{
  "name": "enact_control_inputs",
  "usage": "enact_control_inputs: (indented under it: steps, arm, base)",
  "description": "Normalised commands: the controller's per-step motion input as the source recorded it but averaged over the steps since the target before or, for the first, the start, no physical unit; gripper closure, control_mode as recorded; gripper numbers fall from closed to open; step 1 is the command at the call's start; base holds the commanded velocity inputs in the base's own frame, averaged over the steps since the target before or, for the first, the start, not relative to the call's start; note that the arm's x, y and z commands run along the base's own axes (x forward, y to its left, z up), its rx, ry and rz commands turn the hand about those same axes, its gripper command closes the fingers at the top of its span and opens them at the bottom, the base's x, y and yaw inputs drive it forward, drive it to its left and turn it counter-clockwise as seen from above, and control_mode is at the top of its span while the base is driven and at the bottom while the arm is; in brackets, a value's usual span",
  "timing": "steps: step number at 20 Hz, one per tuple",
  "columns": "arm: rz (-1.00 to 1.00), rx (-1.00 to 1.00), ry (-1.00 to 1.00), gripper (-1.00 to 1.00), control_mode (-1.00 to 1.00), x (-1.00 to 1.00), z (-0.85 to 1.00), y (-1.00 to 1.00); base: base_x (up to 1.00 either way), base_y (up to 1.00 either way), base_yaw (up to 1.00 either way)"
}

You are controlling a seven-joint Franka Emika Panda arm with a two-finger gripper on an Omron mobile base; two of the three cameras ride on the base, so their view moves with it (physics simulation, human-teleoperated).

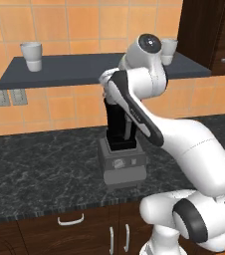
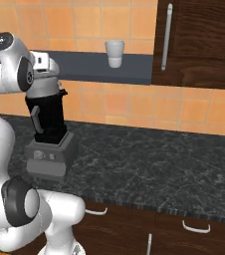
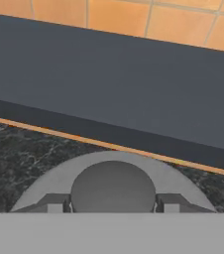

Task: Close the lid blender by securely placing the lid on top.

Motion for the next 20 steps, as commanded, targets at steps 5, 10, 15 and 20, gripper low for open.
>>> enact_control_inputs:
  steps: [5,10,15,20]
  arm:
    - [0.02,0.0,-0.09,1.0,-1.0,-0.07,-0.21,-0.02]
    - [0.04,0.01,0.0,1.0,-1.0,0.09,-0.05,-0.05]
    - [0.1,0.1,-0.12,1.0,-1.0,0.0,-0.01,-0.09]
    - [0.15,0.1,-0.2,1.0,-1.0,-0.01,0.02,-0.06]
  base:
    - [0.0,0.0,0.0]
    - [0.0,0.0,0.0]
    - [0.0,0.0,0.0]
    - [0.0,0.0,0.0]
